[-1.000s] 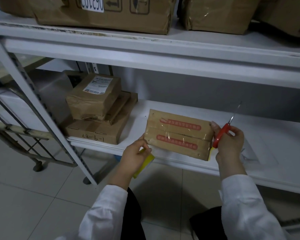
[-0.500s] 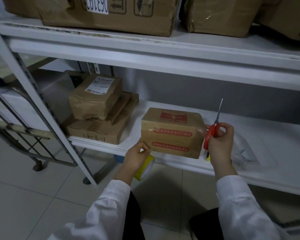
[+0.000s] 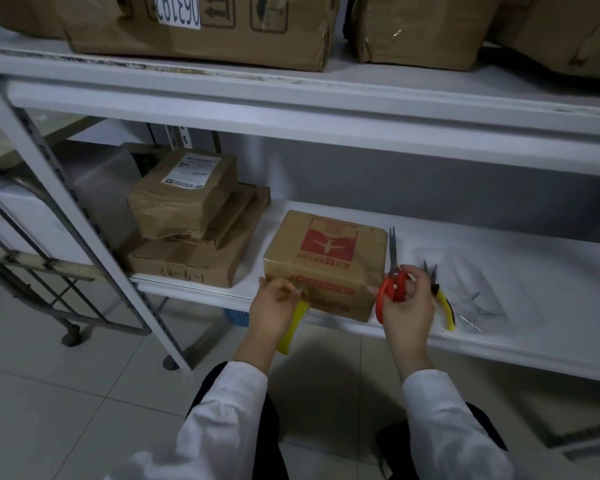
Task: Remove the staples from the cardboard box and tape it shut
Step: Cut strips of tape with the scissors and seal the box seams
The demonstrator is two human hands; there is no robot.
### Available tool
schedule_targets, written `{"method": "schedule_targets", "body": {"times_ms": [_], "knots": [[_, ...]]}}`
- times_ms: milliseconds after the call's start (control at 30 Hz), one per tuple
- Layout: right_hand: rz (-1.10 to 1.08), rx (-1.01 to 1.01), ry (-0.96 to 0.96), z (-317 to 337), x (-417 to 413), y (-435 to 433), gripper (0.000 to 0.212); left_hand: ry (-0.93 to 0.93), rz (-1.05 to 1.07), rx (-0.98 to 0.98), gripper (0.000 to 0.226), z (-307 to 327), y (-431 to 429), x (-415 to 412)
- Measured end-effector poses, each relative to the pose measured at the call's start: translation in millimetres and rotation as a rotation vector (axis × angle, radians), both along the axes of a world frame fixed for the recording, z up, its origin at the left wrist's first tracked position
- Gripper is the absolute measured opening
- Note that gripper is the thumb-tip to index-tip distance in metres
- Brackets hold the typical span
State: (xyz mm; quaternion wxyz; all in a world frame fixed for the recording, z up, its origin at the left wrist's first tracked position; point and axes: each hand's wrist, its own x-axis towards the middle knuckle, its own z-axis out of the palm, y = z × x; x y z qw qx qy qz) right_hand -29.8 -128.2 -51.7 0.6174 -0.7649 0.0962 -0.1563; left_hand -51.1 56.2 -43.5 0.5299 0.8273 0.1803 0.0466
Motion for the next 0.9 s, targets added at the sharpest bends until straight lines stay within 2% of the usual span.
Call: {"method": "schedule_targets", "body": {"times_ms": [167,300,433,500,533,633,700,800,900], "knots": [[0.05,0.055,0.011,8,1,-3,0.049,0.073,0.004,-0.03,0.006,13,-11,-7],[0.057,0.191,0.012,37,1,-8,0.045,0.122,-0.034,-0.172,0.008,29,-19,-8],[0.148,0.253,0.193,68,5,-11,0.03,0.17,-0.097,-0.396,0.017,41,-32,-8],[0.25,0.248,0.251,77,3,-10,0.021,0.192,-0.117,-0.441,0.021,43,-37,-9],[0.308,0.238,0.255,79,1,-9,0.02,0.177,-0.123,-0.467,0.022,43,-39,-10],[0.489,0.133,0.272,80,-3,-6,0.045,0.116,-0.194,-0.47,0.019,42,-44,-15],[0.583,0.035,0.305,80,-5,0,0.053,0.106,-0.245,-0.442,0.017,46,-48,-19],[0.623,-0.103,0.287,80,-6,5,0.047,0.097,-0.307,-0.377,0.021,49,-51,-22],[0.623,-0.12,0.277,83,-7,1,0.038,0.1,-0.326,-0.327,0.018,49,-49,-24]]}}
